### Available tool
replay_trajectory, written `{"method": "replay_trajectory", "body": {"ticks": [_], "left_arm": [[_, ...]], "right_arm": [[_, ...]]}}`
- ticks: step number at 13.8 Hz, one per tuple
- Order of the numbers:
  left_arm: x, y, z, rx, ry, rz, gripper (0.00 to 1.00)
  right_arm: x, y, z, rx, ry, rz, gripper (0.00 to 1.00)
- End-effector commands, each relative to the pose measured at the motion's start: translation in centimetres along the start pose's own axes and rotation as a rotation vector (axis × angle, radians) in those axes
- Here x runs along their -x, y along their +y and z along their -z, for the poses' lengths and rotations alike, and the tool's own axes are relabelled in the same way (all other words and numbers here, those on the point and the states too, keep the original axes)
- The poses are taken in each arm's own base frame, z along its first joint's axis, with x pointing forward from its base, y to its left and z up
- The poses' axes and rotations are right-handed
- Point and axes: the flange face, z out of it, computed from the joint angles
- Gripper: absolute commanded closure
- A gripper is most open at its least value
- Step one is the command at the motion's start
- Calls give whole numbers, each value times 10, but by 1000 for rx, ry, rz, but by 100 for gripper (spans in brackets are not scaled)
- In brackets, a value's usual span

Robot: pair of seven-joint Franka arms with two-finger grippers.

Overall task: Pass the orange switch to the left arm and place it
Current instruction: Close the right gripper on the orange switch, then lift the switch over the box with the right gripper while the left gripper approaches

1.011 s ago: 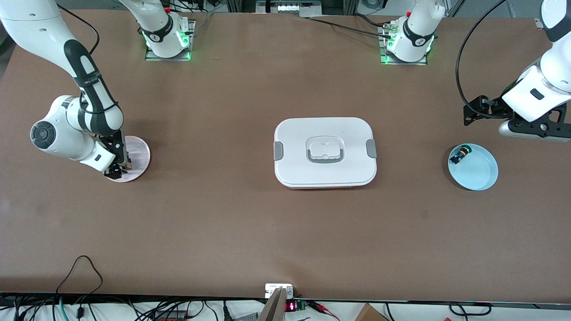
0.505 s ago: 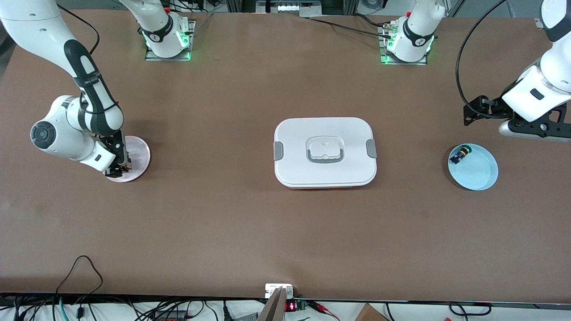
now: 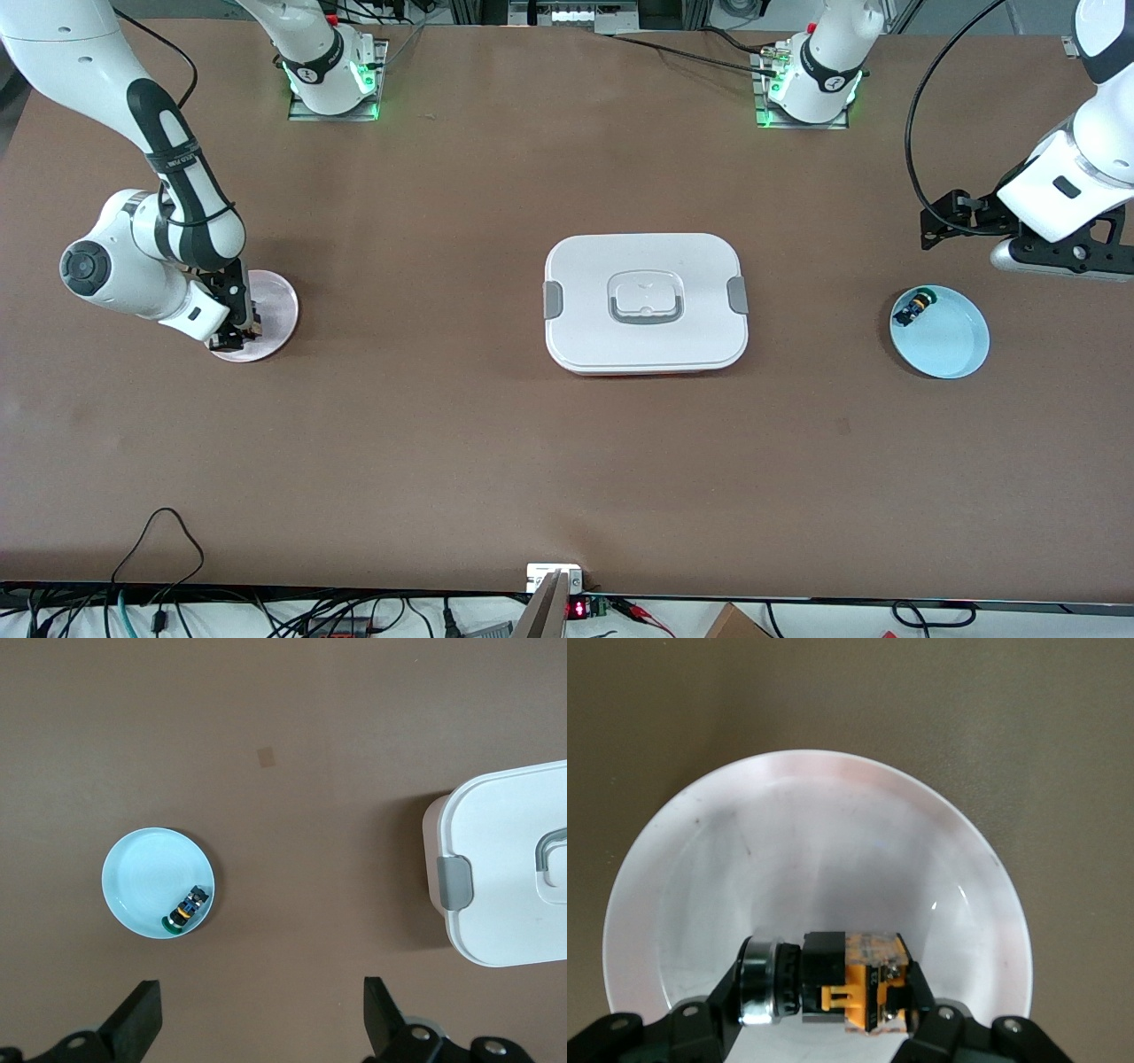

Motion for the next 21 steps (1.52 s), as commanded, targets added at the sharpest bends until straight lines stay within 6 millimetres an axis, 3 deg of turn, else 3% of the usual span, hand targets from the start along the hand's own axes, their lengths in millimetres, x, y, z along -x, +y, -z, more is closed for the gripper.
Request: {"method": "replay_trajectory", "body": {"ticks": [1, 7, 10, 17, 21], "left_arm": [[-4, 1, 6, 9, 10, -1, 0], [-4, 1, 6, 9, 10, -1, 0], [-4, 1, 6, 9, 10, -1, 0], [-4, 2, 6, 13, 10, -1, 0], [-4, 3, 5, 24, 9, 3, 0]], "right_arm": [[-9, 5, 6, 12, 17, 34, 95], [-40, 25, 31, -44, 73, 71, 100], [-72, 31, 43, -73, 199, 34, 100], [-189, 61, 74, -80, 454, -48, 100], [-277, 71, 101, -120, 627, -116, 100]]}}
